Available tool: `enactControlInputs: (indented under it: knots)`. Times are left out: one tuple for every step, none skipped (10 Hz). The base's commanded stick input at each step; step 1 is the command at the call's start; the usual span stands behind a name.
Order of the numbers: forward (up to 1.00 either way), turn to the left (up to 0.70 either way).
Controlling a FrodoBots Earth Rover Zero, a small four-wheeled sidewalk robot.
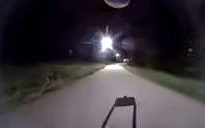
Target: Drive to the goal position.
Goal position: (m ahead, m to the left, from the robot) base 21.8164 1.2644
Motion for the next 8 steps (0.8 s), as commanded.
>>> enactControlInputs:
  knots:
    - [0.70,0.14]
    - [0.70,0.07]
    - [0.70,0.00]
    - [0.70,0.00]
    - [0.70,0.00]
    - [0.70,0.00]
    - [0.70,0.00]
    - [0.70,0.00]
